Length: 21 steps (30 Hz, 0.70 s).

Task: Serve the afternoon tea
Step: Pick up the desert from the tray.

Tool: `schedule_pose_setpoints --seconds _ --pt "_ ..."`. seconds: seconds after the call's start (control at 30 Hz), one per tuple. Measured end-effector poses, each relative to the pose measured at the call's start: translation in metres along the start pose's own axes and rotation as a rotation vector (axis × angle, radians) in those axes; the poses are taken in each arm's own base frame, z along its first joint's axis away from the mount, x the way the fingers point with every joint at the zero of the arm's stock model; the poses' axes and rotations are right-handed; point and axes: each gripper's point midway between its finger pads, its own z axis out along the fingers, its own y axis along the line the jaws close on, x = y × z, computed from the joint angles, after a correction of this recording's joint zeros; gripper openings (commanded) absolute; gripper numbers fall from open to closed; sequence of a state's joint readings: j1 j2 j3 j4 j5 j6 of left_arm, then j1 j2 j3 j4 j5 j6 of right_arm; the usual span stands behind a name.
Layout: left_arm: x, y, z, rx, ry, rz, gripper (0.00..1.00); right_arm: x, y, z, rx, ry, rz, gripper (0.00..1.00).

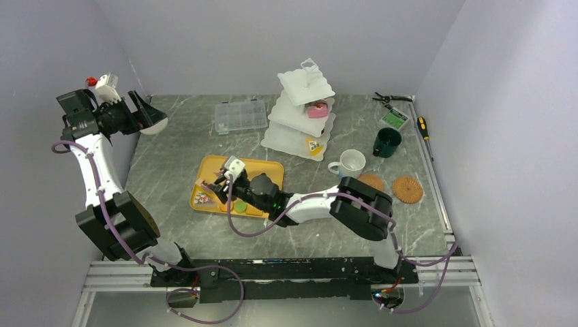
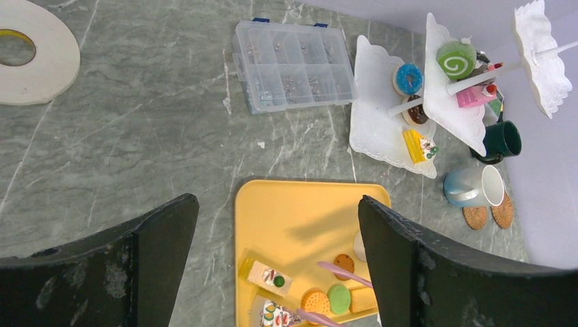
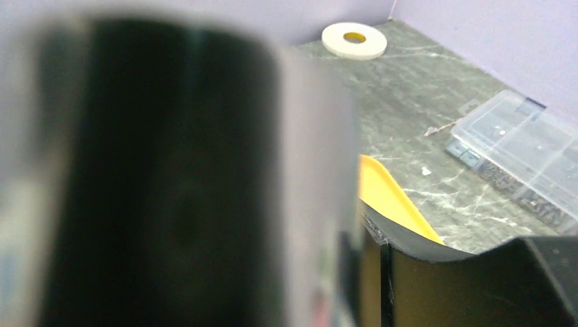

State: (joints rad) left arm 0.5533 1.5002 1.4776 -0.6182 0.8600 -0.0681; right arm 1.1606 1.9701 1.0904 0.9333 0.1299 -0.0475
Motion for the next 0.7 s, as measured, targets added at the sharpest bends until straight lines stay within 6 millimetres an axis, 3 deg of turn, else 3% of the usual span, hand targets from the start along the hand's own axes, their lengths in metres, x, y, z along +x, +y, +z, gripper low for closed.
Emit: schedule_pose_setpoints --seconds 0.23,0.6,0.7 --pt "-0.001 0.001 -0.001 -0.002 -0.002 -0.001 0.93 0.027 0.007 0.013 -0.023 0.056 -0.007 0.66" --pt "-0.002 0.004 -0.004 -0.005 -0.009 -0.007 0.93 0.043 0.010 0.028 -0.028 0.081 -0.011 0.65" --pt "-0.002 0.006 -0.005 -0.006 -0.013 -0.009 0.93 0.048 0.011 0.028 -0.033 0.090 -0.011 0.61"
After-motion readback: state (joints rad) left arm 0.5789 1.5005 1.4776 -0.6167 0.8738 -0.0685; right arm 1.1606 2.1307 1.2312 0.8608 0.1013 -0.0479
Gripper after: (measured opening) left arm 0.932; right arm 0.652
